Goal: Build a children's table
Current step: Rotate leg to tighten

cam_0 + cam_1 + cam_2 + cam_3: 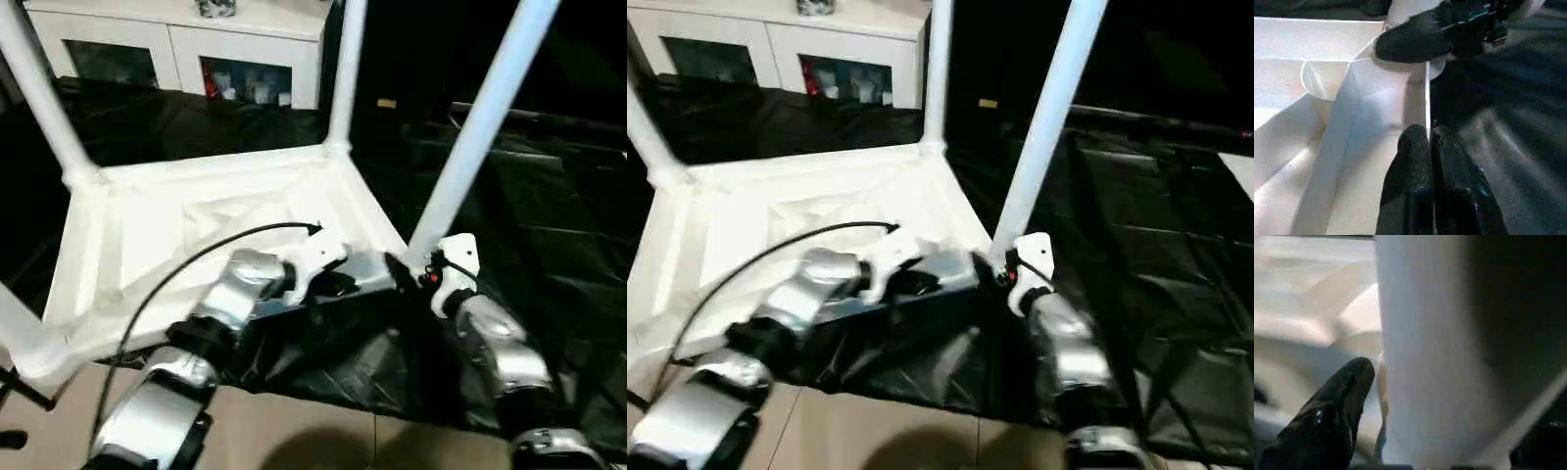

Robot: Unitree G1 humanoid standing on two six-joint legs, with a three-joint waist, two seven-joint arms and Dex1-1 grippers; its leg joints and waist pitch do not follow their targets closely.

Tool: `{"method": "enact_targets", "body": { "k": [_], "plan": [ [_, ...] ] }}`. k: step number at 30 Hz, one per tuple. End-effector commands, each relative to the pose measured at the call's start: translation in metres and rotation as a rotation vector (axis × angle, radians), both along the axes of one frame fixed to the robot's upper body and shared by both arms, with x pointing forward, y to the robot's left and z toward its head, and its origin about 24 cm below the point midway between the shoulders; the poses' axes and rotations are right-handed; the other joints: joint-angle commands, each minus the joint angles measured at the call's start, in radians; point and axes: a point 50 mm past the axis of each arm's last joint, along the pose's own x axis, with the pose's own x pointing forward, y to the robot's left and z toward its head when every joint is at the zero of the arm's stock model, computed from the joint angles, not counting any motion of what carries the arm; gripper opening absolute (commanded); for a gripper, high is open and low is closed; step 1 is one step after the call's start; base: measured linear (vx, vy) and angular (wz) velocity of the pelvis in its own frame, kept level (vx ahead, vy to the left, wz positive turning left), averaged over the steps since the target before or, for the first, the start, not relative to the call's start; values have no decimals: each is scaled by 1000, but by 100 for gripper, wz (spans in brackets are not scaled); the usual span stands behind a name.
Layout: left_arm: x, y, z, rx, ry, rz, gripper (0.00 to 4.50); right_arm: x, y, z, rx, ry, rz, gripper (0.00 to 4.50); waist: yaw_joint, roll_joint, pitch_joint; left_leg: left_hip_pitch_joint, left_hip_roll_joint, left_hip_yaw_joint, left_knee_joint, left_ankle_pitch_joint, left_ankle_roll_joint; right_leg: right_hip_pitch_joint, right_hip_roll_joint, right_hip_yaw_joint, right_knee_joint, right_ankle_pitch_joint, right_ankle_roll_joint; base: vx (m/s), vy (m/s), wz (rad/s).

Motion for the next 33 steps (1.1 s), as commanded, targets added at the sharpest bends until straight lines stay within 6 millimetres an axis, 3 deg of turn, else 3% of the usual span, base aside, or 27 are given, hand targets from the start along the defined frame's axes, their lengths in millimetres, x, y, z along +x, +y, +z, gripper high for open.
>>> {"method": "enact_targets", "body": {
  "k": [1,4,5,9,14,20,27,31,33],
  "plan": [
    [-11,-10,-6,-25,46,-123,0,-7,14,0,-1,23,179,376,2,-8,-45,-10,18,9,-57,-100,159,55,-37,32,-53,-46,-275,0,0,0],
    [-7,3,-2,3,46,-156,0,-15,7,3,-10,69,338,376,3,-7,-45,-9,18,9,-54,-97,178,58,-39,31,-49,-28,-293,0,0,0],
    [-6,6,-1,8,46,-162,0,-16,6,4,-11,79,370,350,3,-7,-45,-7,18,9,-55,-110,178,57,-39,31,-51,-48,-293,0,0,0],
    [-3,18,3,33,54,-190,0,-19,4,9,14,109,482,329,5,-7,-42,-3,23,8,-59,-140,149,54,-41,32,-54,-90,-298,0,0,0],
    [-2,26,6,54,72,-223,0,-21,8,13,27,141,584,293,6,-9,-44,-4,22,8,-56,-120,147,58,-41,32,-48,-54,-307,0,0,0],
    [-2,32,4,74,78,-217,0,-26,13,8,30,183,625,262,22,-6,-41,-4,25,12,-56,-123,128,58,-40,30,-46,-69,-304,0,0,0],
    [3,22,-2,62,58,-89,0,-23,21,-5,21,148,414,259,16,-6,-34,-2,22,6,-67,-219,64,48,-45,33,-67,-261,-247,0,0,0],
    [5,1,-8,64,22,-6,0,-14,28,-16,7,111,149,259,10,-7,-29,2,19,1,-72,-289,30,36,-43,34,-85,-418,-182,0,0,0],
    [5,-14,-11,53,12,43,0,-6,34,-20,15,108,-12,259,7,1,-27,4,16,-4,-76,-317,12,29,-43,34,-90,-469,-158,0,0,0]
  ]
}}
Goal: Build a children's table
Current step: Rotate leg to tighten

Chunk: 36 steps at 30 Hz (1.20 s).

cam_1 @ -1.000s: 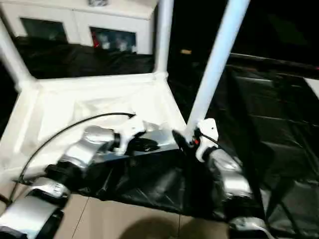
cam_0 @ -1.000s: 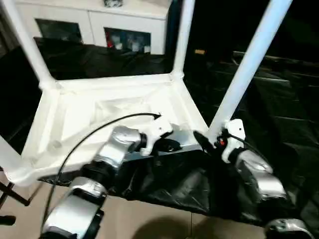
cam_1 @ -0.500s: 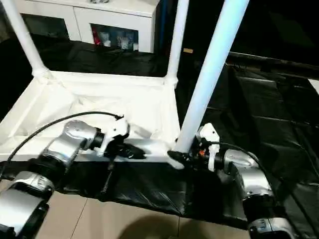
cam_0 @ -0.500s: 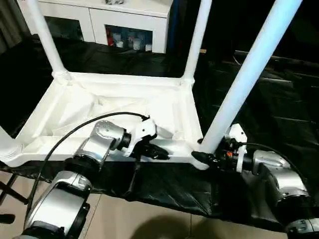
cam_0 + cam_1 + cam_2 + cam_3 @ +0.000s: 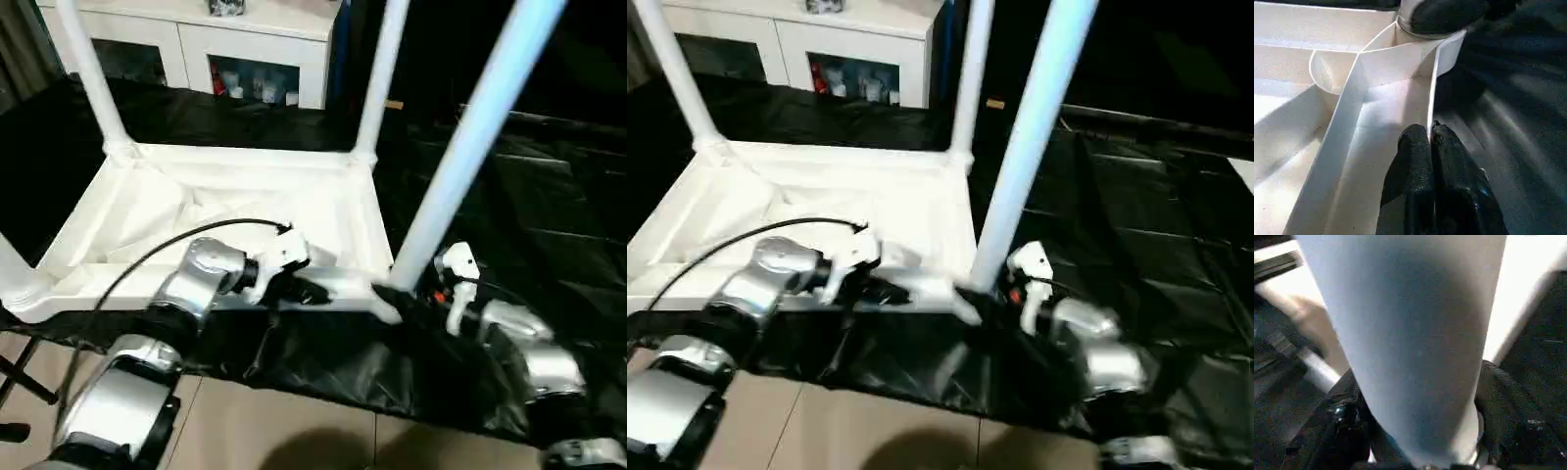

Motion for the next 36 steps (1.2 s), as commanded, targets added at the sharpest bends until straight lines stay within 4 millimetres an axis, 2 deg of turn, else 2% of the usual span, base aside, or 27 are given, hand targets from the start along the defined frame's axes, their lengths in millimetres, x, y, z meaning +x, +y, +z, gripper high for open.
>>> {"method": "enact_targets", "body": {
  "k": [1,3,4,6,9,10,12,13,14,15,17,18,20,21,22,23,24,25,26,29,30,33,34,36],
  "plan": [
    [-5,-40,-12,-8,-2,58,0,3,30,-17,-75,55,-99,259,-7,3,-29,-1,18,-2,-82,-324,10,26,-40,27,-98,-472,-157,0,0,0],
    [-4,-49,-13,3,-31,83,0,7,35,-17,-79,52,-170,259,-11,2,-30,1,16,-4,-83,-335,3,24,-38,27,-101,-487,-142,0,0,0],
    [-3,-54,-13,13,-55,102,0,10,41,-16,-81,44,-226,259,-13,7,-31,0,14,-5,-84,-341,5,25,-37,27,-104,-477,-138,0,0,0],
    [-3,-59,-13,17,-77,108,0,13,48,-13,-67,43,-262,259,-12,12,-37,-2,14,-1,-83,-306,17,29,-34,30,-100,-391,-153,0,0,0],
    [-2,-60,-11,14,-88,102,0,16,54,-7,-63,-6,-260,259,-14,11,-37,-6,15,0,-84,-303,31,33,-35,29,-96,-348,-167,0,0,0],
    [-2,-60,-11,15,-89,100,0,16,55,-6,-52,-15,-256,291,-14,11,-38,-7,15,1,-84,-301,34,34,-35,30,-96,-339,-170,0,0,0],
    [-1,-56,-11,19,-93,94,0,17,52,-3,-44,-39,-268,291,-14,13,-39,-7,15,2,-83,-289,43,35,-35,31,-94,-307,-182,0,0,0],
    [-1,-55,-11,20,-95,96,0,18,51,-2,-43,-45,-266,314,-14,12,-40,-9,15,2,-82,-277,45,38,-35,31,-90,-284,-189,0,0,0],
    [0,-51,-11,26,-101,100,0,17,46,-1,-50,-57,-263,331,-13,13,-40,-10,16,3,-82,-263,50,39,-36,31,-88,-263,-197,0,0,0],
    [1,-48,-12,32,-107,103,0,17,41,0,-61,-66,-261,333,-12,1,-41,-10,16,5,-79,-250,59,41,-36,31,-87,-260,-199,0,0,0],
    [2,-44,-12,37,-110,109,0,15,32,1,-99,-88,-242,348,-10,2,-43,-11,17,5,-77,-216,70,43,-38,31,-82,-224,-207,0,0,0],
    [2,-42,-13,40,-111,106,0,13,22,3,-128,-103,-233,362,-6,-5,-41,-10,18,8,-76,-198,79,44,-36,30,-82,-201,-209,0,0,0],
    [2,-37,-13,43,-107,107,0,8,0,8,-153,-121,-218,362,2,-7,-42,-8,19,10,-72,-184,99,46,-38,33,-78,-179,-210,0,0,0],
    [2,-37,-14,43,-106,107,0,7,-3,9,-154,-124,-215,362,4,-7,-42,-9,19,10,-71,-171,107,49,-38,33,-75,-164,-211,0,0,0],
    [2,-36,-14,46,-111,112,0,3,-11,10,-159,-126,-200,362,3,-16,-41,-16,18,10,-71,-160,120,50,-38,31,-75,-160,-208,0,0,0],
    [2,-34,-14,42,-112,114,0,-6,-27,14,-153,-128,-166,362,6,-12,-39,-12,19,10,-72,-171,124,48,-40,31,-78,-190,-204,0,0,0],
    [2,-33,-14,37,-119,119,0,-13,-38,18,-142,-128,-132,362,11,-14,-38,-9,23,10,-71,-184,131,48,-41,32,-82,-205,-199,0,0,0],
    [2,-33,-14,36,-119,119,0,-13,-39,19,-141,-128,-129,362,12,-14,-37,-8,22,12,-70,-190,136,47,-39,33,-83,-206,-199,0,0,0],
    [2,-32,-14,30,-127,119,0,-19,-45,23,-128,-128,-94,362,11,-15,-38,-16,21,9,-71,-185,141,51,-40,33,-81,-206,-198,0,0,0],
    [2,-32,-11,-11,-143,120,0,-35,-51,32,-97,-114,33,362,13,-18,-36,-19,21,6,-72,-197,147,52,-40,30,-86,-248,-179,0,0,0],
    [2,-32,-10,-21,-143,121,0,-37,-51,33,-94,-110,49,362,13,-14,-35,-18,21,6,-72,-203,145,50,-40,31,-87,-262,-177,0,0,0],
    [3,-30,-3,-75,-143,137,0,-46,-48,38,-85,-88,146,362,10,-16,-35,-21,21,3,-75,-212,133,51,-40,30,-90,-309,-164,0,0,0],
    [4,-29,1,-100,-128,139,27,-48,-44,38,-77,-80,173,371,11,-15,-35,-18,22,4,-74,-211,128,46,-41,31,-90,-311,-167,0,0,0],
    [3,-27,8,-144,-90,131,53,-50,-37,40,-57,-69,212,374,10,-13,-39,-24,23,3,-74,-178,123,49,-41,30,-83,-264,-187,0,0,0]
  ]
}}
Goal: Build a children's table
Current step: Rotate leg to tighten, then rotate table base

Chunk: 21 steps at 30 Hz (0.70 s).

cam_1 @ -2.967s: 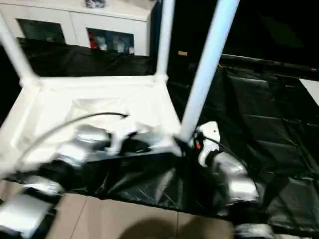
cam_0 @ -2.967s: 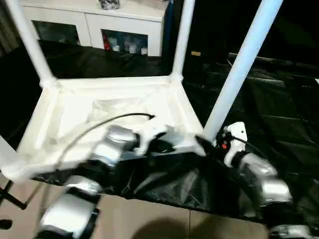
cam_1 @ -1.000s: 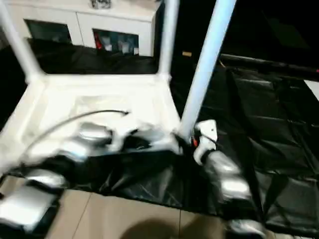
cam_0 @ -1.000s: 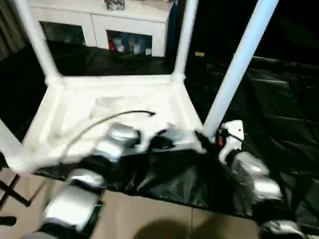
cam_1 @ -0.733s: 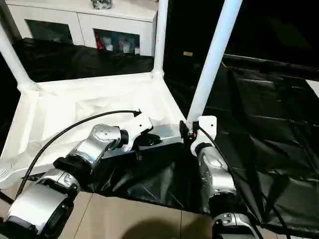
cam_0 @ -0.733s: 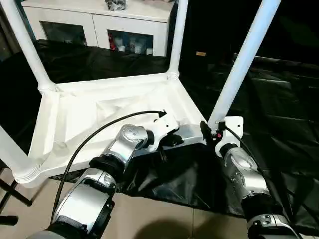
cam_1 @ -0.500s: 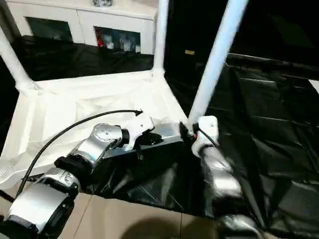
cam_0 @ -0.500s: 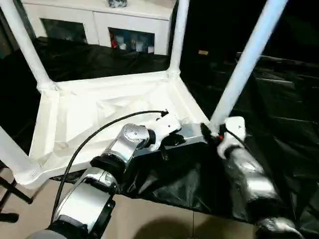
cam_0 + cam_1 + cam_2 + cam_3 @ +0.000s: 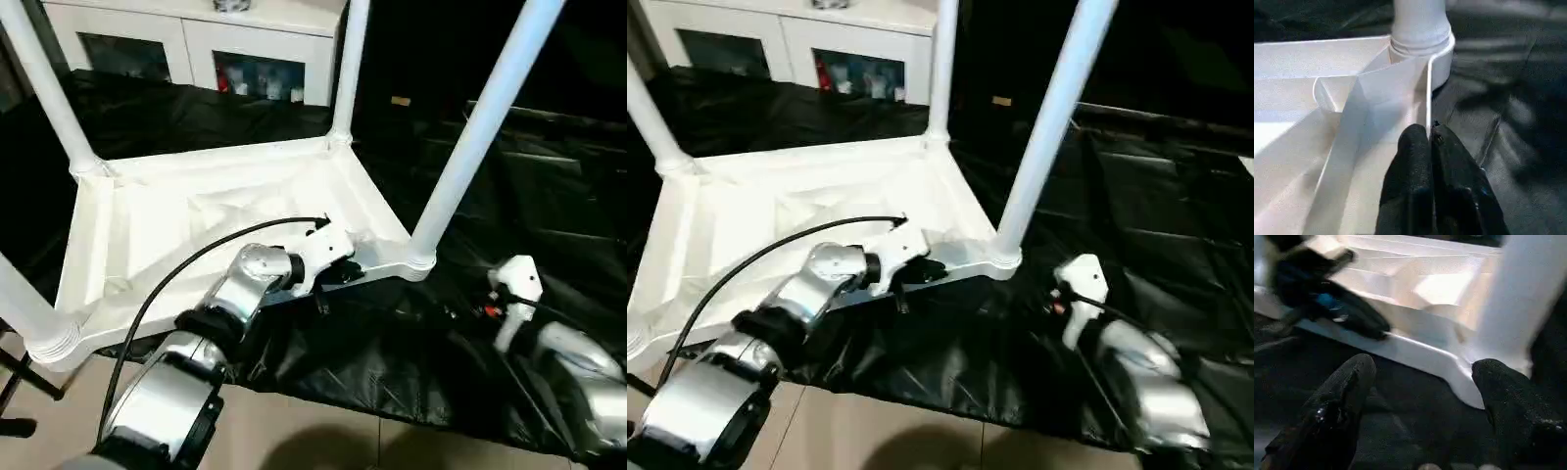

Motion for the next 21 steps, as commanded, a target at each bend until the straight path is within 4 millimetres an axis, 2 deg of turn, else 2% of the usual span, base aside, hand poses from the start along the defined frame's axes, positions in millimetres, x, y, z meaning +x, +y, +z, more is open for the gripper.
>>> {"method": "enact_targets", "body": {
  "k": [1,2,3,4,5,6,7,8,9,10,11,12,13,14,15,16,17,18,19,20,21],
  "plan": [
    [-2,5,14,-61,40,-35,53,3,13,4,22,-1,40,374,8,-13,-48,-12,26,1,-65,-151,117,49,-43,27,-62,-211,-208,0,0,0],
    [-5,9,19,-67,50,-61,58,6,18,3,26,-5,38,374,8,-14,-50,-13,27,1,-63,-115,121,50,-43,28,-51,-145,-234,0,0,0],
    [-6,11,21,-68,54,-73,58,7,21,3,28,-7,37,374,7,-10,-52,-12,26,2,-60,-77,129,49,-41,27,-43,-77,-257,0,0,0],
    [-11,18,26,-57,72,-102,64,11,27,2,30,-12,33,374,5,-11,-55,-8,26,4,-55,-37,142,49,-39,28,-32,-3,-280,0,0,0],
    [-11,18,26,-57,72,-102,90,11,27,2,30,-12,33,374,5,-11,-57,-9,22,6,-50,-6,154,50,-35,30,-29,45,-288,57,5,0],
    [-16,24,30,-44,90,-130,95,15,32,1,33,-14,27,374,7,-16,-60,-5,20,8,-44,22,167,49,-33,30,-23,97,-299,53,8,0],
    [-21,31,34,-27,108,-151,96,18,37,0,36,-10,28,374,8,-17,-61,-3,22,10,-40,98,201,48,-33,30,-11,194,-331,53,8,0],
    [-21,31,34,-27,108,-151,96,18,37,0,36,-10,28,374,8,-17,-61,-3,22,10,-40,98,201,48,-33,30,-11,194,-331,0,0,0],
    [-28,42,37,3,127,-166,101,22,44,-1,41,-6,18,374,12,-16,-56,-3,23,12,-37,93,213,46,-40,32,-7,178,-340,0,0,0],
    [-37,56,39,45,151,-163,132,28,53,-2,53,-1,10,374,9,-18,-54,-9,25,10,-41,70,199,49,-43,31,-4,128,-332,0,0,0],
    [-37,56,39,45,151,-163,132,28,53,-2,53,-1,10,374,10,-12,-52,-7,24,10,-44,63,190,48,-40,31,-9,102,-326,0,0,0],
    [-50,74,41,99,174,-143,139,37,68,-2,73,-3,-12,374,11,-12,-51,3,25,14,-42,50,180,39,-35,30,-12,87,-324,0,0,0],
    [-56,82,43,116,183,-127,138,43,77,-1,88,-9,-35,374,-1,-17,-49,-11,26,9,-49,35,150,49,-38,31,-6,59,-316,0,0,0],
    [-58,83,43,119,184,-123,137,45,79,0,91,-10,-41,374,-4,-12,-45,0,26,14,-50,-6,121,38,-34,32,-12,16,-306,0,0,0],
    [-62,87,43,126,185,-106,173,51,86,1,107,-14,-68,374,-2,-9,-42,5,25,17,-52,-38,97,35,-30,34,-17,-11,-297,0,0,0],
    [-67,90,42,138,194,-94,181,59,91,2,120,-22,-119,374,0,-7,-41,8,26,18,-53,-53,84,32,-31,34,-17,-20,-298,0,0,0],
    [-68,90,41,140,195,-93,182,60,92,2,122,-22,-126,374,3,-9,-37,8,25,20,-56,-87,59,28,-31,36,-19,-53,-289,0,0,0],
    [-71,91,40,149,201,-86,187,65,96,3,130,-26,-165,374,7,-9,-36,7,24,20,-58,-115,36,30,-31,38,-21,-88,-270,0,0,0],
    [-73,93,36,161,204,-63,187,73,99,2,133,-25,-244,374,9,-10,-36,8,23,20,-59,-123,27,29,-30,38,-23,-101,-262,0,0,0],
    [-74,93,35,165,207,-55,218,76,100,2,133,-24,-270,374,9,-8,-35,8,20,20,-61,-129,10,28,-28,39,-24,-114,-250,0,0,0],
    [-75,94,32,187,206,-35,218,83,101,2,125,-27,-339,374,12,-7,-35,10,19,21,-60,-134,-4,25,-26,41,-23,-112,-235,0,0,0]
  ]
}}
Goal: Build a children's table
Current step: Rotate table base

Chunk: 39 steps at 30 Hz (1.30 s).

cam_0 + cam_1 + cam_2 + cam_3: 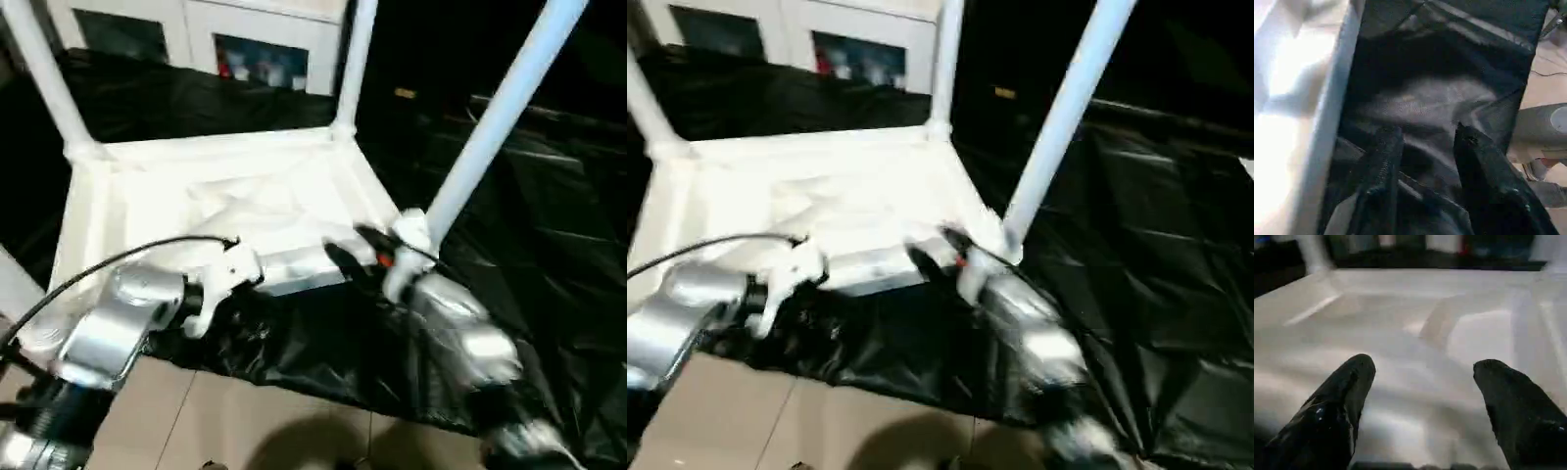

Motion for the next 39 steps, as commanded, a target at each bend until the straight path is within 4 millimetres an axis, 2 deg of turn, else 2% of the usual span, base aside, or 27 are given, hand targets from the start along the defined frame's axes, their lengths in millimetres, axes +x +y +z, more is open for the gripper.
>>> {"method": "enact_targets", "body": {
  "k": [1,3,4,7,9,10,11,14,15,17,19,20,21,25,26,27,28,29,30,31,33,34,35,36,37,38,39],
  "plan": [
    [0,1,-1,44,-23,23,232,9,-13,-6,-31,20,-150,374,-1,17,-52,21,14,11,-76,-135,-2,50,-25,35,-56,-105,-220,0,0,0],
    [0,3,-5,77,-35,46,240,14,-12,-6,-45,27,-196,374,2,19,-55,19,10,10,-75,-127,-9,53,-23,36,-51,-89,-201,0,0,0],
    [4,5,-7,103,-65,81,264,20,-16,-6,-59,31,-255,374,3,17,-58,14,8,9,-73,-114,-11,58,-21,35,-48,-67,-190,0,0,0],
    [11,8,-10,131,-135,176,276,32,-36,-4,-86,44,-396,374,6,16,-61,12,3,9,-70,-92,-11,60,-18,35,-44,-20,-190,0,0,0],
    [12,9,-10,132,-155,203,296,34,-45,-3,-99,44,-435,374,14,14,-65,11,3,9,-67,-75,3,63,-21,36,-40,17,-192,0,0,0],
    [12,9,-11,133,-163,217,315,35,-49,-3,-112,39,-454,374,17,14,-64,13,2,11,-65,-69,11,60,-18,35,-39,35,-198,0,0,0],
    [12,10,-11,134,-167,225,315,36,-52,-3,-118,37,-463,374,18,14,-65,9,0,10,-64,-69,15,63,-17,34,-38,40,-199,0,0,0],
    [13,11,-12,138,-192,264,321,39,-67,-1,-151,25,-516,374,23,12,-64,8,1,11,-63,-86,21,63,-18,34,-40,10,-194,0,0,0],
    [13,11,-12,139,-196,269,329,40,-69,-1,-155,24,-523,374,21,12,-65,6,1,9,-63,-93,17,63,-18,33,-39,-3,-194,0,0,0],
    [15,11,-13,137,-229,301,358,44,-86,2,-179,14,-579,374,24,13,-63,12,1,12,-61,-117,15,57,-16,32,-43,-26,-193,0,0,0],
    [17,11,-13,131,-260,328,371,47,-99,6,-193,8,-622,374,27,12,-64,11,1,13,-59,-135,16,55,-15,32,-45,-47,-197,0,0,0],
    [18,11,-12,125,-277,335,387,47,-105,8,-200,6,-638,374,34,12,-63,12,1,13,-58,-141,17,55,-16,32,-47,-57,-193,0,0,0],
    [19,11,-12,117,-290,350,387,48,-110,9,-206,5,-654,374,37,11,-63,7,0,12,-58,-140,18,57,-16,31,-45,-64,-188,0,0,0],
    [20,13,-14,65,-350,418,415,50,-128,14,-223,-1,-704,374,38,9,-64,2,0,9,-57,-158,13,58,-17,29,-48,-96,-173,0,0,0],
    [19,13,-14,50,-359,428,425,49,-129,15,-222,-2,-704,374,41,9,-66,2,0,9,-55,-149,15,58,-17,28,-46,-82,-174,0,0,0],
    [15,14,-14,-3,-381,466,435,49,-131,16,-214,-7,-694,374,42,13,-66,1,-1,8,-54,-144,18,59,-17,28,-44,-70,-176,0,0,0],
    [13,14,-14,-23,-388,487,443,48,-130,15,-204,-6,-681,374,39,7,-67,-7,-1,6,-54,-129,22,65,-16,27,-42,-49,-175,0,0,0],
    [9,16,-13,-65,-410,539,448,47,-127,14,-174,-2,-641,374,39,9,-70,-4,-1,6,-52,-119,30,63,-16,27,-38,-28,-179,0,0,0],
    [8,17,-13,-82,-420,567,448,46,-126,13,-157,1,-619,374,37,8,-70,-8,-1,6,-51,-115,37,67,-16,27,-36,-11,-182,0,0,0],
    [5,17,-12,-115,-425,590,448,45,-122,10,-141,1,-578,374,37,7,-69,-10,1,5,-51,-113,49,66,-15,26,-37,5,-186,0,0,0],
    [-2,17,-12,-175,-425,627,448,41,-114,6,-105,2,-480,374,36,11,-69,-8,4,6,-51,-128,70,64,-16,26,-39,4,-200,0,0,0],
    [-5,18,-12,-198,-426,648,450,38,-111,4,-86,3,-434,401,35,7,-68,-7,6,6,-52,-136,77,61,-15,25,-42,-11,-204,0,0,0],
    [-10,21,-12,-233,-434,679,450,34,-108,2,-86,-12,-399,401,33,10,-66,-7,6,7,-52,-161,80,60,-15,26,-46,-37,-210,0,0,0],
    [-18,28,-13,-279,-457,752,450,26,-102,0,-71,-50,-340,401,36,17,-63,-9,8,4,-55,-167,75,62,-18,26,-49,-49,-207,0,0,0],
    [-21,31,-13,-295,-467,778,450,22,-101,0,-59,-62,-320,411,32,9,-61,-13,12,3,-58,-180,71,64,-18,27,-53,-67,-194,0,0,0],
    [-29,41,-14,-324,-521,876,450,13,-96,-1,-25,-86,-272,421,35,17,-63,-4,10,4,-57,-199,72,60,-16,26,-58,-96,-188,0,0,0],
    [-30,43,-15,-325,-534,896,450,11,-96,-2,-22,-87,-267,441,30,14,-59,-10,13,2,-61,-217,67,60,-13,26,-62,-112,-178,0,0,0]
  ]
}}
